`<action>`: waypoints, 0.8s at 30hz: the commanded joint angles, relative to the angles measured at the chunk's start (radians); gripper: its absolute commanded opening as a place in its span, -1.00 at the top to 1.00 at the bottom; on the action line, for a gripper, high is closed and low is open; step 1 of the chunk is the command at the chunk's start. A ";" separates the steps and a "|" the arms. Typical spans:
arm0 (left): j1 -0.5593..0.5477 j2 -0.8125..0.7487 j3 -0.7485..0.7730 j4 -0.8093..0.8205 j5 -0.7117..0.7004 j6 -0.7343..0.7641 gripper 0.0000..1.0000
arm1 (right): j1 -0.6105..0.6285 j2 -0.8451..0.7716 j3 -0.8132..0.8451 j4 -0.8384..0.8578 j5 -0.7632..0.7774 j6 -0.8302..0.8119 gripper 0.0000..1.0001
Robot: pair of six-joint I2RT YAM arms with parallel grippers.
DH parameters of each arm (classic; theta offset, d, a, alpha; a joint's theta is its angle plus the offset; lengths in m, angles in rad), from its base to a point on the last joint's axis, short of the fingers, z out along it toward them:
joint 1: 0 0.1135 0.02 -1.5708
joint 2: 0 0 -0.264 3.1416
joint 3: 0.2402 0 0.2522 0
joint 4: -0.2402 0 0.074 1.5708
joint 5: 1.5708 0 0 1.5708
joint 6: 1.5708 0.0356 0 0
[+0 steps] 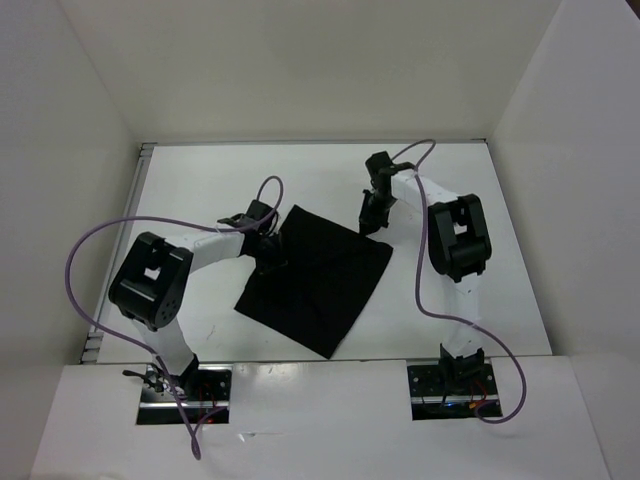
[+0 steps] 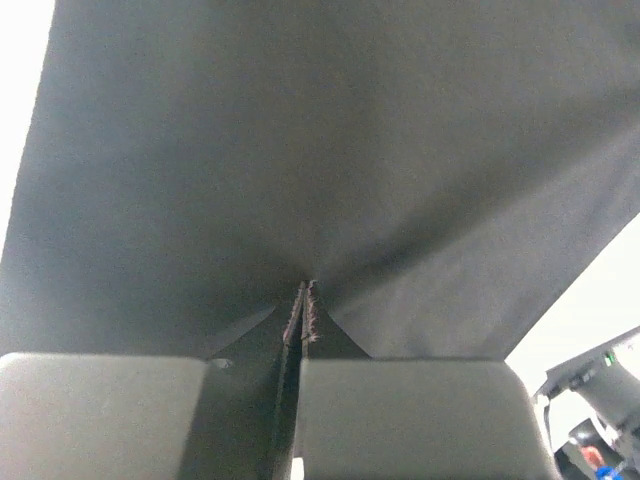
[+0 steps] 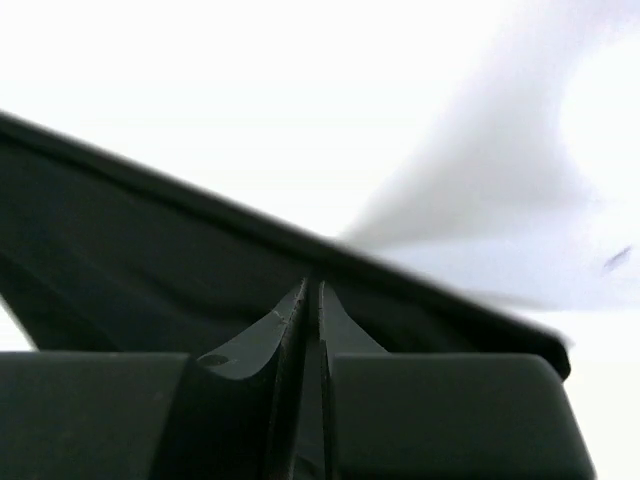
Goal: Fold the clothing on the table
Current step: Fold the skirt
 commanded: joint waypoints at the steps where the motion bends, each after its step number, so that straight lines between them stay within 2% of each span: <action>1: -0.017 -0.077 -0.032 0.016 0.045 -0.038 1.00 | -0.023 0.070 0.180 -0.062 -0.014 -0.026 0.75; 3: -0.026 -0.096 -0.045 0.016 0.068 -0.064 1.00 | -0.032 0.112 0.289 -0.062 -0.052 -0.026 0.75; 7: -0.035 -0.120 -0.045 0.016 0.068 -0.082 1.00 | -0.057 0.192 0.421 -0.001 -0.266 -0.016 0.75; 9: -0.035 -0.146 -0.019 -0.001 0.042 -0.073 1.00 | -0.068 0.175 0.469 -0.001 -0.267 0.007 0.75; 11: -0.035 -0.184 0.041 -0.058 0.013 -0.050 1.00 | -0.068 0.088 0.469 -0.013 -0.205 0.007 0.42; 12: -0.035 -0.201 0.061 -0.075 -0.017 -0.026 0.96 | -0.057 0.054 0.427 -0.033 -0.175 -0.021 0.39; 14: -0.003 -0.227 0.095 -0.096 -0.018 0.006 0.59 | -0.057 -0.065 0.350 -0.047 -0.114 -0.022 0.36; 15: 0.009 -0.227 0.125 -0.111 -0.018 0.029 0.39 | -0.057 -0.107 0.233 -0.033 -0.114 -0.032 0.36; 17: 0.020 -0.199 0.159 -0.124 -0.030 0.054 0.36 | -0.048 -0.222 0.049 0.011 -0.114 -0.033 0.36; 19: 0.020 -0.159 0.200 -0.112 -0.030 0.074 0.36 | -0.039 -0.279 -0.062 0.038 -0.114 -0.020 0.44; 21: 0.020 -0.090 0.225 -0.092 -0.030 0.088 0.40 | -0.023 -0.331 -0.204 0.071 -0.123 -0.005 0.63; 24: 0.041 0.041 0.306 -0.101 -0.030 0.099 0.61 | 0.011 -0.354 -0.351 0.117 -0.123 0.027 0.81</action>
